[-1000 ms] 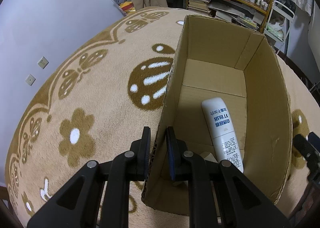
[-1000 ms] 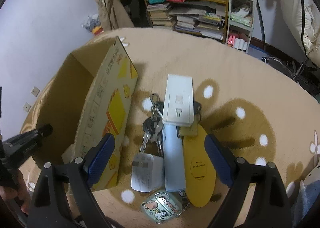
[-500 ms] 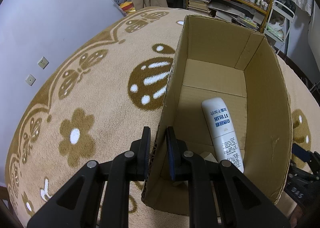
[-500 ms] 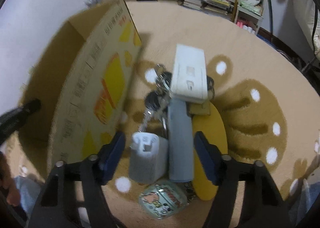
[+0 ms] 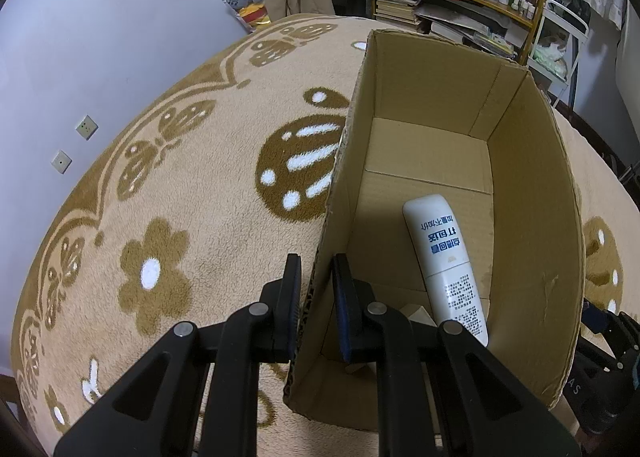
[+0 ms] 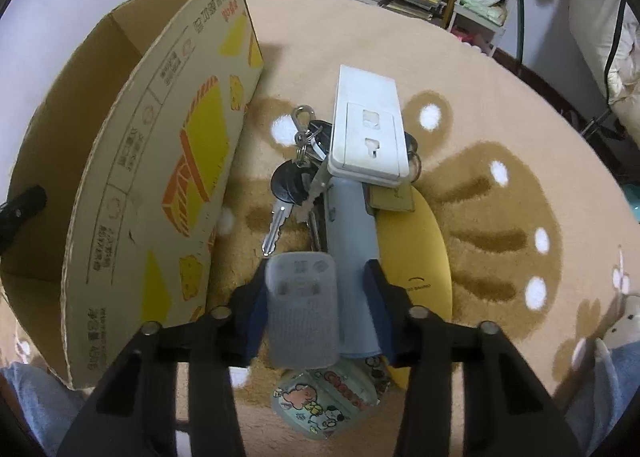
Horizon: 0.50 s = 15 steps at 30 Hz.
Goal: Organize rigid objects
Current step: 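Grasp the white square charger with the right tool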
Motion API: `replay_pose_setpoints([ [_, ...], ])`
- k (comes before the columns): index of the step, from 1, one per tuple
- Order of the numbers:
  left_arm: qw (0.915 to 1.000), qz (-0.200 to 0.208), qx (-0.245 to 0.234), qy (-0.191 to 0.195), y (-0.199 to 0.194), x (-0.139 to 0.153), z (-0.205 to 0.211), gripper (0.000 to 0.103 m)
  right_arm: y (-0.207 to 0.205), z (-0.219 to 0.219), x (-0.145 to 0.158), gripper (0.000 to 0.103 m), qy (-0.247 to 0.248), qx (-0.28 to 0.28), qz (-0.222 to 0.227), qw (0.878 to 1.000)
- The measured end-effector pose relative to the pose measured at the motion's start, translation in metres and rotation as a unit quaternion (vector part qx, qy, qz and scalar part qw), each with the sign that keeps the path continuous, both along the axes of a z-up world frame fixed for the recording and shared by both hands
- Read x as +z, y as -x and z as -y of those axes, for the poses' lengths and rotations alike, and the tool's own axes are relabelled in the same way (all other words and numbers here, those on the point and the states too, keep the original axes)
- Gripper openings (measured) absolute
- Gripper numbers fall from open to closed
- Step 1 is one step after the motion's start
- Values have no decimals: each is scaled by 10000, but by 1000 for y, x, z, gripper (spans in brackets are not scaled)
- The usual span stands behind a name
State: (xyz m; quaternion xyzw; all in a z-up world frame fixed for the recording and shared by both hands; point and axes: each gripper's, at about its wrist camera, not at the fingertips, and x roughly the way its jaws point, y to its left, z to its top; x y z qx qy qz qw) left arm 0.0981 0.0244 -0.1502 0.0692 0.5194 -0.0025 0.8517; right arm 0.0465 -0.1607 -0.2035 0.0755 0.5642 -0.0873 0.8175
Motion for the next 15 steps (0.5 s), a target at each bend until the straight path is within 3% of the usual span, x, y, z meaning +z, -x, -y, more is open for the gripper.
replay_pose_setpoints([
  [2, 10000, 2, -1, -6, 0, 0, 0, 15, 0, -5, 2, 30, -48, 38, -15, 10000],
  [6, 10000, 8, -33, -53, 0, 1, 1, 15, 1, -13, 3, 30, 77, 51, 31, 10000],
  [12, 9999, 38, -89, -134, 0, 0, 2, 15, 5, 6, 10, 30, -513, -347, 273, 9977],
  [15, 9999, 31, -69, -100, 0, 0, 2, 15, 8, 9, 19, 30, -544, -390, 523, 9964],
])
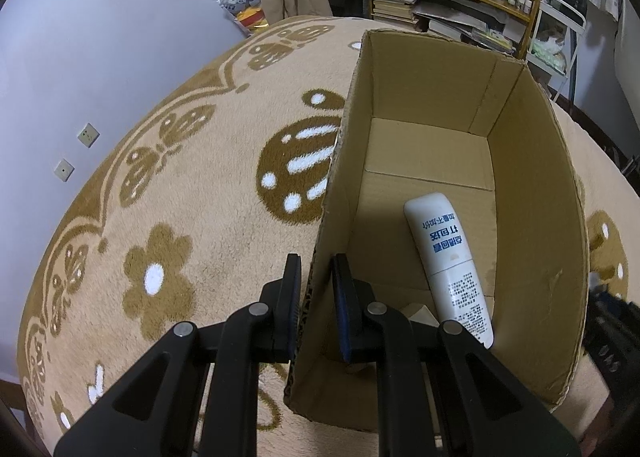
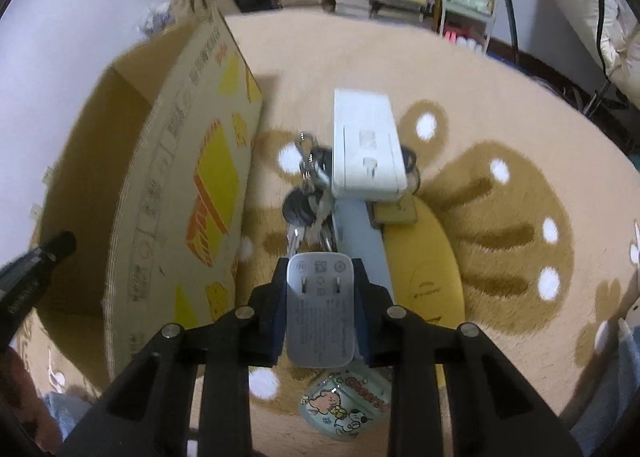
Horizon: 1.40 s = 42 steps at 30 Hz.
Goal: Organize rigid objects
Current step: 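Carry the white charger into the box and open the right tool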
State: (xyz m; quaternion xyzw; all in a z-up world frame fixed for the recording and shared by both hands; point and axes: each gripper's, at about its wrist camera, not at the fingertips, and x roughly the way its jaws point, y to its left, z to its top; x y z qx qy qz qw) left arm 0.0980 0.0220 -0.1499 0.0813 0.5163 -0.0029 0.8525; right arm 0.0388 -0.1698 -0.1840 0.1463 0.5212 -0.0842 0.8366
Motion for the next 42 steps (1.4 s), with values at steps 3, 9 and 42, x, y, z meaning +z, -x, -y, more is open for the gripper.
replay_pose_setpoints([
  [3, 10000, 0, -14, 8, 0, 0, 0, 15, 2, -1, 17, 30, 67, 14, 322, 9995],
  [9, 9999, 46, -118, -21, 0, -1, 0, 14, 0, -2, 45, 30, 94, 62, 926, 9956],
  [42, 9999, 20, -91, 145, -1, 0, -5, 13, -40, -49, 86, 30, -492, 746, 2053, 9746],
])
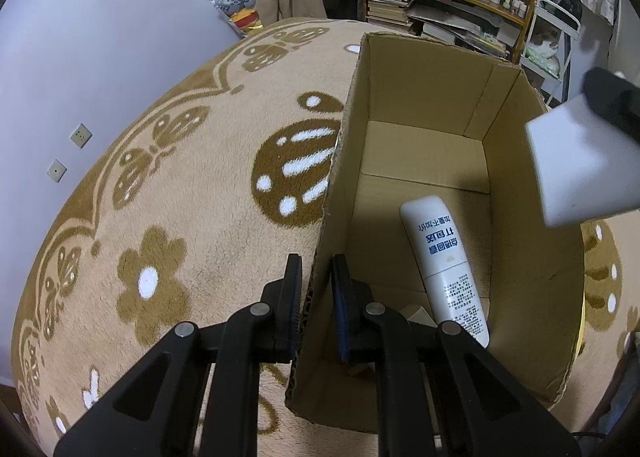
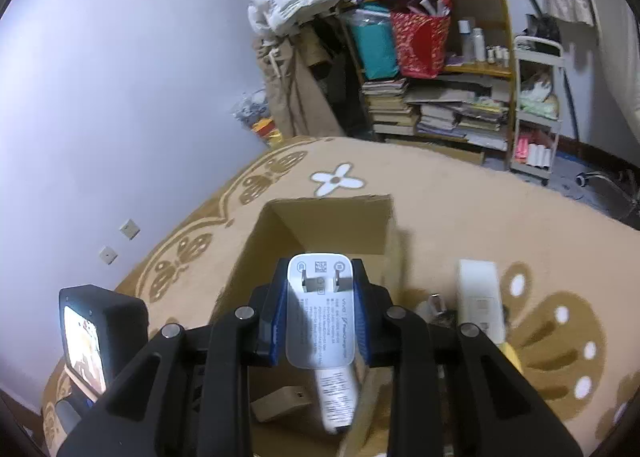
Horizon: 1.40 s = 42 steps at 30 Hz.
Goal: Organize rigid objects
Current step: 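Carry the white charger into the box and open the right tool, then move the right tool back over the remaining items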
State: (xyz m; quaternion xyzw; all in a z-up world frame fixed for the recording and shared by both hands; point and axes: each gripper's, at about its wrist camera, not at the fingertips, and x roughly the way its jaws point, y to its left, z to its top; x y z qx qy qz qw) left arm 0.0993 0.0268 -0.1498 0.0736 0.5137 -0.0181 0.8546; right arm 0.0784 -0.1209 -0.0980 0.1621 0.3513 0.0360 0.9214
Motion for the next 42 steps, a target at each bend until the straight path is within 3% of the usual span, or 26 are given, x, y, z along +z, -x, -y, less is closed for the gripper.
replay_pose_setpoints([
  [12, 10000, -6, -19, -27, 0, -1, 0, 14, -12, -19, -48, 32, 172, 304, -782, 9963],
  [17, 10000, -24, -2, 34, 0, -3, -2, 14, -4, -20, -26, 32, 283, 401, -427, 9979],
  [19, 10000, -33, -1, 56, 0, -3, -2, 14, -2, -22, -18, 39, 465, 376, -336, 9976],
  [21, 10000, -11, 9, 26, 0, -2, -1, 14, 4, -20, -9, 59, 504, 394, -189, 9978],
  [25, 10000, -10, -7, 50, 0, -2, -1, 13, 12, -10, 3, 67, 506, 208, -108, 9984],
  [27, 10000, -24, 26, 80, -1, -2, -2, 14, 14, -5, 7, 81, 552, 105, -122, 9983],
  [30, 10000, -21, 19, 89, -1, -2, -2, 14, 19, 5, 9, 93, 593, -33, -96, 9982],
  [42, 10000, -18, 17, 71, -1, -3, -3, 14, 30, 55, -5, 97, 431, -762, -470, 9951],
])
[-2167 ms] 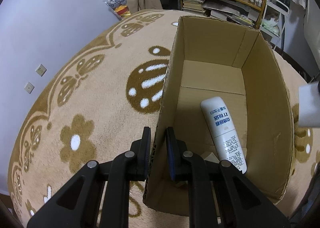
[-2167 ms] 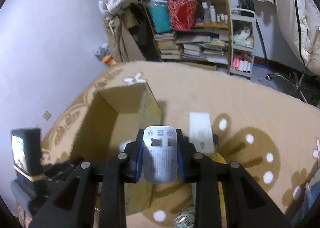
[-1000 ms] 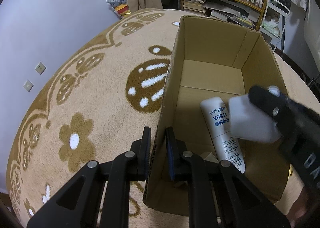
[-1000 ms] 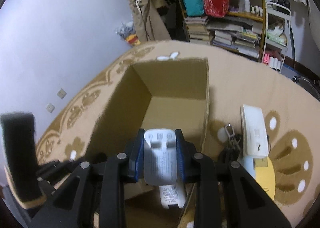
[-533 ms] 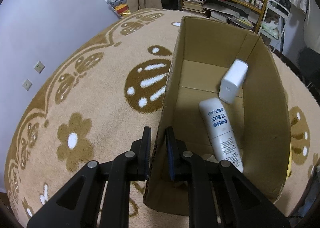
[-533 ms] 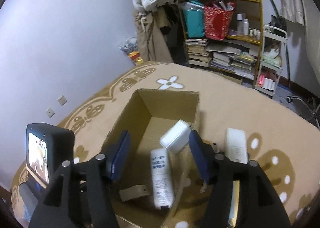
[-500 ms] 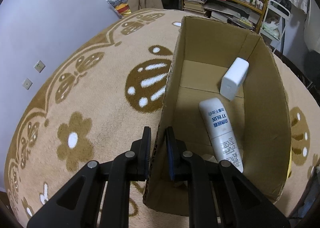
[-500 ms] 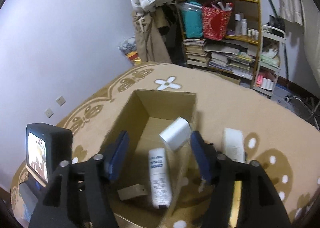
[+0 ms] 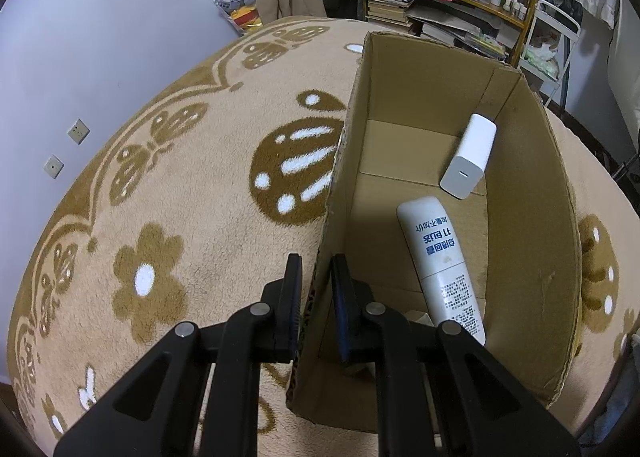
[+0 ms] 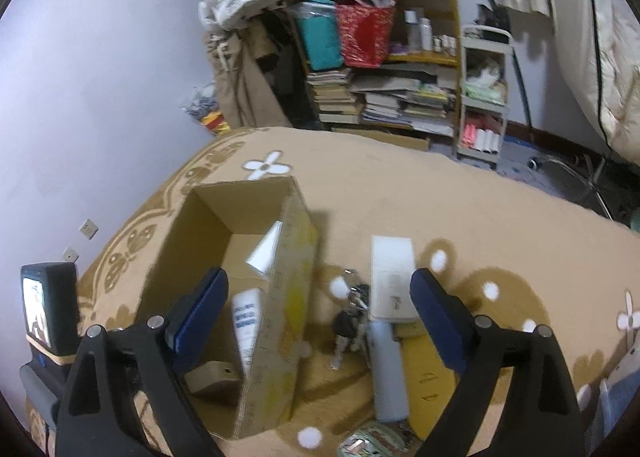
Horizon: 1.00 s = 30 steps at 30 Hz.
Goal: Organize rigid objects
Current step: 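Move the right tool back over the remaining items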
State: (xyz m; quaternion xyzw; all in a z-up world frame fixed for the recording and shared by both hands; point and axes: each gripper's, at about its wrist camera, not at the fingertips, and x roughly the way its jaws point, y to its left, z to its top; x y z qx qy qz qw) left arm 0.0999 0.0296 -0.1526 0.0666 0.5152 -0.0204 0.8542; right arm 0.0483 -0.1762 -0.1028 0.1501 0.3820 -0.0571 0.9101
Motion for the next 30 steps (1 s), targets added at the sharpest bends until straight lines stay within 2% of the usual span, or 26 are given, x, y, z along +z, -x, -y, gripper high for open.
replay_pose_setpoints([
  [4, 10000, 9, -10, -24, 1, 0, 1, 14, 3, 12, -5, 97, -97, -154, -137, 9997],
  [10, 10000, -1, 15, 13, 1, 0, 1, 14, 11, 21, -18, 97, 31, -312, -395, 9987],
  [14, 10000, -4, 22, 28, 1, 0, 1, 14, 17, 25, -26, 97, -84, -290, -516, 9982],
  [17, 10000, -1, 18, 25, 2, 0, 1, 14, 17, 22, -33, 96, 39, -215, -657, 9976],
  [23, 10000, -3, 25, 30, 2, 1, 0, 14, 13, 21, -48, 83, 65, -139, -902, 9958],
  [30, 10000, -8, 42, 59, 3, 1, 0, 14, 7, 25, -74, 80, -94, -115, -1200, 9927],
])
